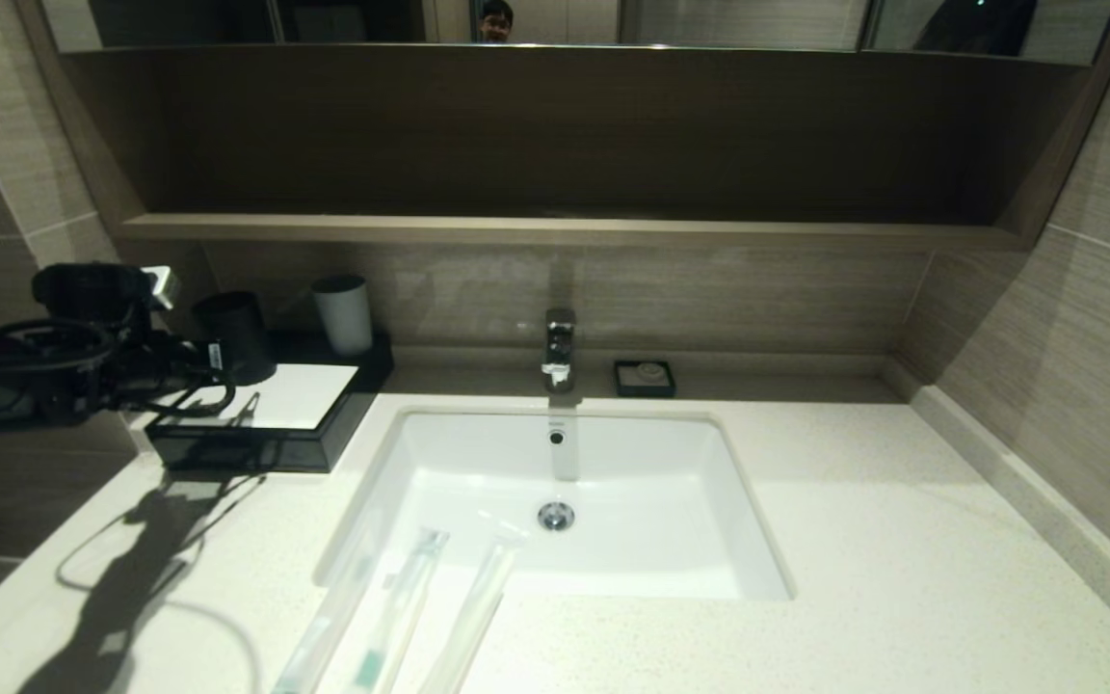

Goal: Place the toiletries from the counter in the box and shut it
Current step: Place the cup on the storage box

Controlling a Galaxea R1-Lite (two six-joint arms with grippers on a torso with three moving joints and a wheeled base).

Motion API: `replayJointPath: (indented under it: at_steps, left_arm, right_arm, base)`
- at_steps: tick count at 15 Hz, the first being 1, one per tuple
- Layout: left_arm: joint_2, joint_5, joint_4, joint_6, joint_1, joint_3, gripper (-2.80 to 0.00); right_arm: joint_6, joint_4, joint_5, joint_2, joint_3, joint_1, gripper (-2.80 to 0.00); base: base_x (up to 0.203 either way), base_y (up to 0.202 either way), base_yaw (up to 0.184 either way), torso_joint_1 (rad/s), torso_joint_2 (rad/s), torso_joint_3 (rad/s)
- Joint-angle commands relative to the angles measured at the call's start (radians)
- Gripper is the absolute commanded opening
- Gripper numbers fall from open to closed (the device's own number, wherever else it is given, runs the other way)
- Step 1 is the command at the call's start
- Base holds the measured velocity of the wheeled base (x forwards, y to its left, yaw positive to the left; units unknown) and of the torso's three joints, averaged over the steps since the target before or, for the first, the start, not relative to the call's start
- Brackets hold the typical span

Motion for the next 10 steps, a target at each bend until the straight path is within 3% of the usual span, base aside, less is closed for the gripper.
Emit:
replayJointPath:
  at_steps: [1,10]
  left_arm:
    - [-0.010,-0.001,-0.003,-0.001,0.013,0.009,-2.80]
    - [0.063,-0.009,-0.003,0.004,0.018,-0.012,-2.80]
  right_arm:
    - [0.000,0.000,0.000,-0.002,0.002,0.000,-2.80]
    - [0.000,0.000,0.000,-0.002,0.002,0.000,-2.80]
  base:
    - [0.000,0.000,0.000,0.000,0.00,0.000]
    - [0.000,0.000,0.000,0.000,0.00,0.000]
